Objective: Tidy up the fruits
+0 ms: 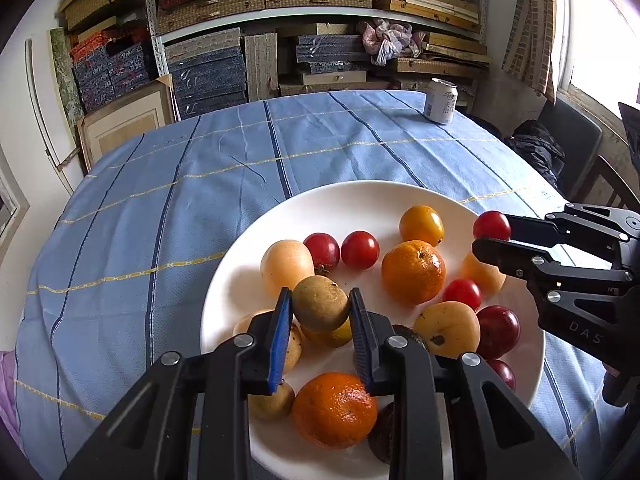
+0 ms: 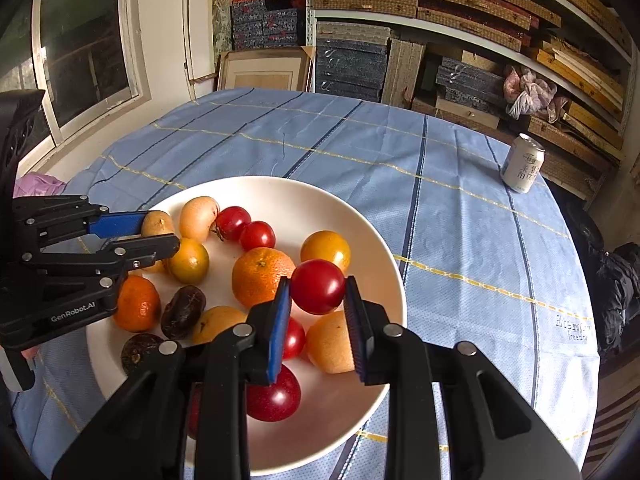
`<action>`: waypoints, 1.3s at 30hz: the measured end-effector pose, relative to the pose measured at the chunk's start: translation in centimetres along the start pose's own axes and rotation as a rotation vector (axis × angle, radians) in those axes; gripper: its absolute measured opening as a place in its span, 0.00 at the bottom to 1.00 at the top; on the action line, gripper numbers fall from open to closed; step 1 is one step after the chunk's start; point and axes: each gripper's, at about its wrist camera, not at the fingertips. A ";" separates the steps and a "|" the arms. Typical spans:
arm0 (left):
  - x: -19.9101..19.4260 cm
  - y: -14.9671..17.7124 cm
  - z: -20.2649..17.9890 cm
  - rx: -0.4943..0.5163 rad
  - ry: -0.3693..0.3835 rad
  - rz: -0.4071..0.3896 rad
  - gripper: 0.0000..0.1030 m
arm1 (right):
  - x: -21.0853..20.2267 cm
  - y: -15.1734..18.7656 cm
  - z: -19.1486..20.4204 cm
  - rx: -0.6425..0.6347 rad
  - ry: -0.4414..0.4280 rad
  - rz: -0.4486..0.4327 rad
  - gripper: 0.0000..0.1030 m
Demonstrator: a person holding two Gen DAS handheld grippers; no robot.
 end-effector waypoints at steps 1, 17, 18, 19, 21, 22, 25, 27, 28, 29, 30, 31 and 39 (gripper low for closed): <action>0.1 0.0 0.1 -0.004 -0.003 0.000 0.28 | 0.2 0.0 0.0 -0.001 -0.002 0.007 0.25; -0.3 0.1 1.5 -0.146 -0.138 0.012 0.97 | -1.1 0.0 -1.2 0.068 0.080 -0.050 0.94; -0.7 0.4 1.3 -0.143 -0.139 0.015 0.97 | -1.9 0.3 -1.3 0.081 0.089 -0.051 0.95; -1.1 0.7 1.1 -0.138 -0.148 0.011 0.97 | -2.8 0.7 -1.4 0.101 0.101 -0.049 0.96; -2.1 1.4 0.5 -0.123 -0.171 0.001 0.97 | -4.3 1.6 -1.6 0.133 0.130 -0.046 0.96; -2.9 1.9 0.2 -0.120 -0.175 -0.010 0.97 | -5.1 2.2 -1.6 0.146 0.159 -0.037 0.96; -5.6 3.7 -0.7 -0.152 -0.157 -0.051 0.97 | -7.0 4.2 -1.6 0.183 0.219 -0.029 0.96; -7.3 4.9 -1.3 -0.177 -0.168 -0.055 0.97 | -8.2 5.7 -1.5 0.224 0.235 -0.016 0.96; -8.3 5.7 -1.8 -0.195 -0.176 -0.045 0.97 | -8.9 6.5 -1.4 0.243 0.231 -0.012 0.96; -9.2 6.2 -2.2 -0.207 -0.170 -0.046 0.97 | -9.5 7.2 -1.2 0.255 0.225 -0.009 0.96; -10.6 7.0 -2.7 -0.217 -0.161 -0.067 0.97 | -10.3 7.9 -1.0 0.263 0.223 -0.001 0.96; -11.7 7.7 -3.2 -0.216 -0.167 -0.086 0.97 | -10.9 8.5 -0.8 0.265 0.225 0.014 0.96; -17.3 11.0 -8.0 -0.115 -0.152 -0.160 0.97 | -16.1 12.2 1.4 0.240 0.243 -0.016 0.96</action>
Point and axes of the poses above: each gripper's, at about its wrist camera, not at the fingertips, and x roughly the way its jaws point, z to its left, y to its underside, and after that the axes turned 6 degrees about y, right-handed
